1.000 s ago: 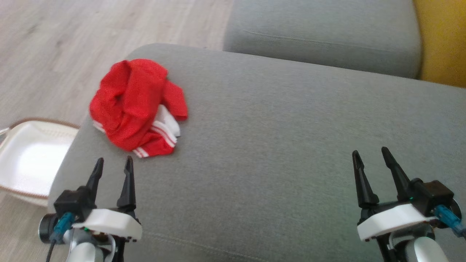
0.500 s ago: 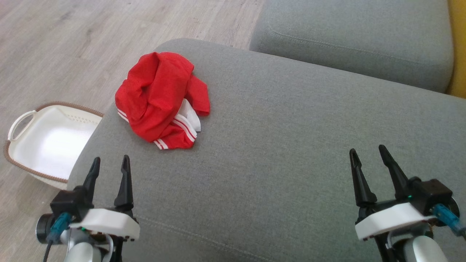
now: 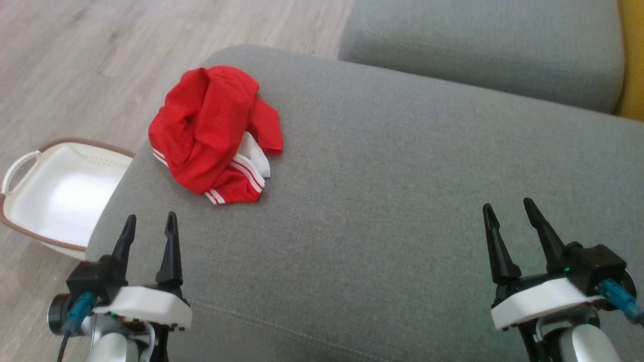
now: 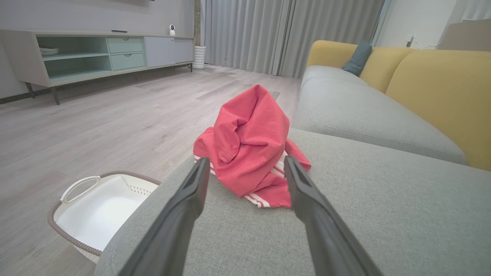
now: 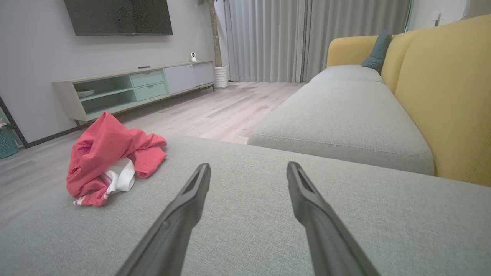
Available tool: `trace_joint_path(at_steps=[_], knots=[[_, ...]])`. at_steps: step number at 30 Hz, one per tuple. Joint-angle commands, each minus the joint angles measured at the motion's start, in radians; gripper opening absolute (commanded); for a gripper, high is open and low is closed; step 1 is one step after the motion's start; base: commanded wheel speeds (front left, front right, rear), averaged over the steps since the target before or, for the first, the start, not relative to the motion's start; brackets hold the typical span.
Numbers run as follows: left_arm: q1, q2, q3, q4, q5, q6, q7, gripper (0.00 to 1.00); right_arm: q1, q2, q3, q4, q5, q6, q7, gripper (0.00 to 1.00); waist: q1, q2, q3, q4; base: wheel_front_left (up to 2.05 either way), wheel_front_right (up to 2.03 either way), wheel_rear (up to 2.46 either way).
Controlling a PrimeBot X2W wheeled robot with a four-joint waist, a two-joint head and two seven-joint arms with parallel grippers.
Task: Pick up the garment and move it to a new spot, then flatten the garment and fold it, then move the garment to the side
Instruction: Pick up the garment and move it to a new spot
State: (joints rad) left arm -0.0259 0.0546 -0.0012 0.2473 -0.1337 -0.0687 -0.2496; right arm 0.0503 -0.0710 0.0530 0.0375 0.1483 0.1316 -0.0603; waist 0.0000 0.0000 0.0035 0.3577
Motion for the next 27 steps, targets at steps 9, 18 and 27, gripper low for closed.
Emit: trace_joint_path(at_steps=[9, 18, 27], knots=[[-0.199, 0.001, 0.044, -0.016, -0.035, 0.005, -0.012, 1.00, -0.098, -0.033, 0.018, -0.089, -0.018, -0.001, 0.040, 1.00, 0.0000, 0.0000, 0.157, -0.054, 0.00, 0.00, 0.00], [-0.465, 0.036, 0.096, 0.153, -0.047, -0.021, -0.012, 1.00, -0.179, -0.064, 0.009, -0.142, -0.033, -0.001, 0.074, 1.00, 0.0000, 0.0000, 0.311, -0.100, 0.00, 0.00, 0.00], [-0.679, 0.099, 0.101, 0.455, -0.054, -0.041, -0.012, 1.00, -0.219, -0.081, 0.035, -0.148, -0.038, -0.001, 0.084, 1.00, 0.0000, 0.0000, 0.362, -0.123, 0.00, 0.00, 0.00]])
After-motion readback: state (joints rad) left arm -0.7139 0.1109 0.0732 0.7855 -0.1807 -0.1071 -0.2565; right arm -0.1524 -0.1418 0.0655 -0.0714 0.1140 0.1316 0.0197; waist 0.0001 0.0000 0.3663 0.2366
